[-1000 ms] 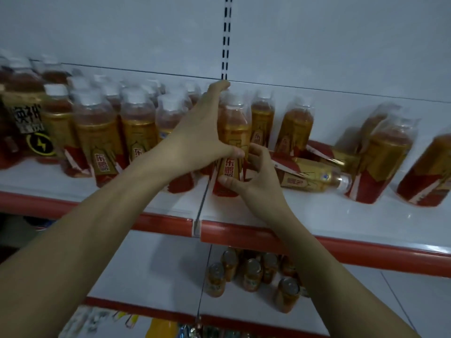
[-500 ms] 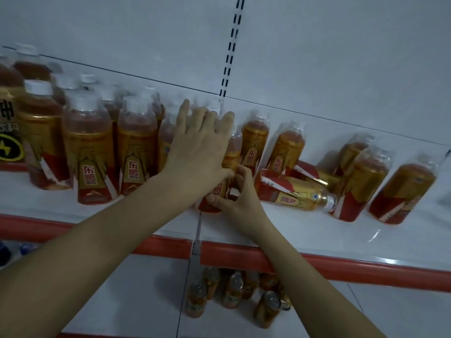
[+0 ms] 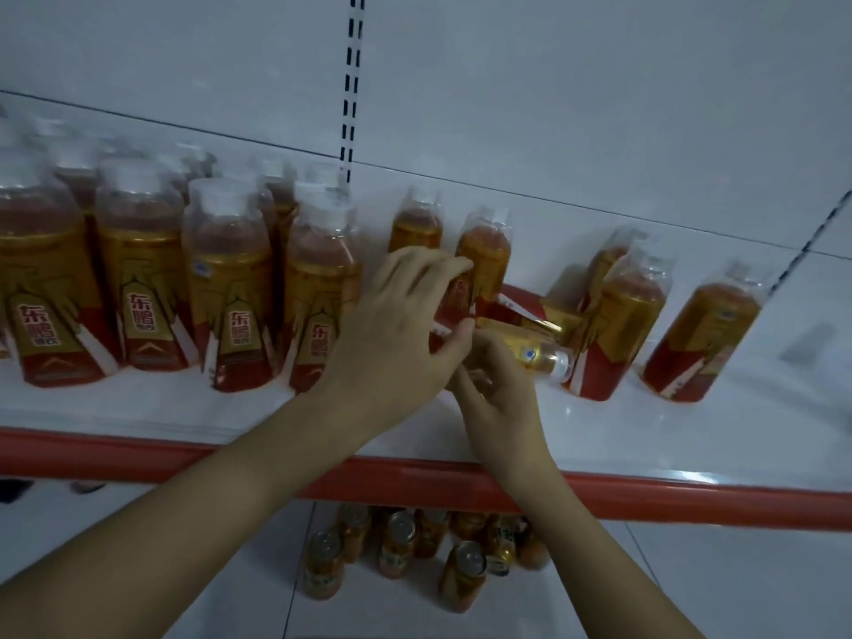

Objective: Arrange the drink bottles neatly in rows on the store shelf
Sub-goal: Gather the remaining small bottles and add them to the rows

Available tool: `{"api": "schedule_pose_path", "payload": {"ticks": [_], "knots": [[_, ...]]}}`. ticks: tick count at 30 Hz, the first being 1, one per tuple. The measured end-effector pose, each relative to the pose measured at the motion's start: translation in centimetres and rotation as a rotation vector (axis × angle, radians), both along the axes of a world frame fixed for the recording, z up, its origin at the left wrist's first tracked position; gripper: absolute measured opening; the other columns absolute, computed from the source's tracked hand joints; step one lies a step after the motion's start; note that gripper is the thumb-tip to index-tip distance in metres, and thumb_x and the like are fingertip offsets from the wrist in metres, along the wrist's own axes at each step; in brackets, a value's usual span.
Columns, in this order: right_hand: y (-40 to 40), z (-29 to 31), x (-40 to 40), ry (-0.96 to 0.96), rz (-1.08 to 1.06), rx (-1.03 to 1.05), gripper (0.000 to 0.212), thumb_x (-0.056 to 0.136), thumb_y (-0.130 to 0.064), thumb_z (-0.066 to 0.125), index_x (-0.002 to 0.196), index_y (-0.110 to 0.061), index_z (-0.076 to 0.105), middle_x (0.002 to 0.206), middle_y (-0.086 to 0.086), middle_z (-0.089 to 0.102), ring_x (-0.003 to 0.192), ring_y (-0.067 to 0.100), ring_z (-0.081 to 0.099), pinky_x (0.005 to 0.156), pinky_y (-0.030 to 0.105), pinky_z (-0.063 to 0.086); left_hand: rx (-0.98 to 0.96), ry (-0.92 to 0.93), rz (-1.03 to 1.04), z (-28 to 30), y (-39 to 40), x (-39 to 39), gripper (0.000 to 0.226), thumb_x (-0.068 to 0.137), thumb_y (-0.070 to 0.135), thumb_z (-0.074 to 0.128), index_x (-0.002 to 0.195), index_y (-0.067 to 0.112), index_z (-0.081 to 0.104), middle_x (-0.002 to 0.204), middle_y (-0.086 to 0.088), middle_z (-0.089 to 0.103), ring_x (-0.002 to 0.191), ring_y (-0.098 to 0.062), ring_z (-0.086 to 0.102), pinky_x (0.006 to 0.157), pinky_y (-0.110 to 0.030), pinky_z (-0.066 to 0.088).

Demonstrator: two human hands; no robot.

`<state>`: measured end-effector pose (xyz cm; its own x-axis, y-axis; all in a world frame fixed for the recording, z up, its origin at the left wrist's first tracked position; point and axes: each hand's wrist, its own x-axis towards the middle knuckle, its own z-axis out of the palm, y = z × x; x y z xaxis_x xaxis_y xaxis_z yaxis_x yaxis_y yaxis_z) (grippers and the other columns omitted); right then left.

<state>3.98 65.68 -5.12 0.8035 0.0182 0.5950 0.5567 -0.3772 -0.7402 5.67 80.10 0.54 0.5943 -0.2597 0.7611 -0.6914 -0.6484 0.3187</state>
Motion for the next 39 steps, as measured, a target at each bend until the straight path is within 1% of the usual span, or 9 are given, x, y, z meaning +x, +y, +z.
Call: {"api": "schedule_pose_path", "payload": {"ticks": [8, 13, 16, 19, 22, 27, 31, 36, 39], "knots": [[-13.3, 1.4, -2.0, -0.063, -0.062, 0.063, 0.023, 0.102, -0.006, 0.055, 0.107, -0.028, 0.06, 0.095, -0.015, 0.067, 0.088, 0.01, 0.067, 0.073, 0.025, 0.053, -0.218, 0.409, -0.175, -0.3, -12.6, -0.3, 0.056, 0.092, 0.031, 0.068, 0.142, 0.028, 0.043, 0.137, 0.011, 0.047, 0.111, 0.016, 0.048, 0.092, -0.008, 0.043], [-21.4, 1.3, -0.5, 0.064, -0.23, 0.216, 0.011, 0.102, -0.021, 0.059, 0.111, -0.025, 0.054, 0.102, -0.009, 0.061, 0.093, 0.011, 0.062, 0.074, 0.021, 0.051, -0.394, 0.502, -0.15, 0.7, -19.3, 1.3, 0.078, 0.083, 0.04, 0.076, 0.146, 0.036, 0.031, 0.139, 0.008, 0.045, 0.125, -0.009, 0.049, 0.102, -0.033, 0.047], [-22.7, 1.0, 1.1, 0.213, -0.161, 0.091, 0.045, 0.101, -0.031, 0.06, 0.141, -0.025, 0.04, 0.126, -0.012, 0.052, 0.114, 0.008, 0.056, 0.083, 0.015, 0.051, -0.477, 0.509, -0.135, 1.1, -21.5, 2.3, 0.09, 0.074, 0.048, 0.081, 0.145, 0.043, 0.026, 0.137, 0.007, 0.044, 0.121, -0.015, 0.053, 0.097, -0.041, 0.053], [-22.1, 0.6, 2.1, 0.306, 0.025, 0.036, 0.071, 0.098, -0.016, 0.062, 0.155, -0.028, 0.023, 0.135, -0.017, 0.042, 0.121, -0.005, 0.045, 0.089, 0.004, 0.039, -0.46, 0.514, -0.118, 0.9, -23.0, 3.0, 0.097, 0.074, 0.04, 0.085, 0.148, 0.039, 0.023, 0.137, 0.005, 0.047, 0.118, -0.011, 0.057, 0.097, -0.039, 0.054], [-21.9, 0.0, 2.7, 0.279, 0.085, -0.014, 0.062, 0.095, -0.008, 0.064, 0.143, -0.033, 0.033, 0.131, -0.014, 0.049, 0.107, -0.023, 0.047, 0.084, -0.005, 0.038, -0.413, 0.504, -0.086, 0.2, -24.2, 3.7, 0.107, 0.07, 0.032, 0.089, 0.15, 0.041, 0.018, 0.139, 0.013, 0.049, 0.124, -0.01, 0.054, 0.099, -0.027, 0.049], [-22.6, 0.5, 2.3, 0.291, -0.021, 0.029, 0.055, 0.094, -0.008, 0.057, 0.141, -0.035, 0.042, 0.12, -0.015, 0.045, 0.109, -0.01, 0.05, 0.103, 0.023, 0.048, -0.44, 0.666, -0.303, -0.2, -22.7, 5.7, 0.093, 0.071, 0.014, 0.087, 0.14, 0.043, 0.032, 0.126, 0.008, 0.061, 0.115, -0.01, 0.063, 0.095, -0.036, 0.056], [-22.8, 0.9, 2.2, 0.381, -0.004, 0.048, 0.046, 0.078, -0.023, 0.05, 0.119, -0.045, 0.049, 0.112, -0.009, 0.042, 0.096, -0.017, 0.048, 0.081, 0.0, 0.042, -0.406, 0.733, -0.489, -0.2, -21.9, 7.0, 0.076, 0.075, -0.004, 0.079, 0.128, 0.033, 0.04, 0.119, -0.002, 0.062, 0.106, -0.011, 0.067, 0.083, -0.026, 0.057], [-22.8, 0.0, 2.3, 0.436, 0.058, 0.067, 0.06, 0.081, -0.017, 0.065, 0.135, -0.026, 0.041, 0.125, -0.004, 0.061, 0.114, 0.008, 0.063, 0.094, 0.026, 0.056, -0.444, 0.753, -0.584, -0.8, -22.0, 7.4, 0.088, 0.07, 0.007, 0.084, 0.138, 0.022, 0.031, 0.128, -0.006, 0.056, 0.113, -0.017, 0.065, 0.09, -0.036, 0.057], [-22.7, 0.0, 2.2, 0.44, 0.032, 0.03, 0.055, 0.089, -0.022, 0.075, 0.133, -0.029, 0.041, 0.122, -0.011, 0.061, 0.108, -0.005, 0.062, 0.09, 0.019, 0.054, -0.477, 0.698, -0.538, -0.2, -22.0, 6.9, 0.083, 0.069, 0.011, 0.088, 0.135, 0.025, 0.039, 0.124, 0.0, 0.061, 0.111, -0.013, 0.066, 0.089, -0.033, 0.057]]}}
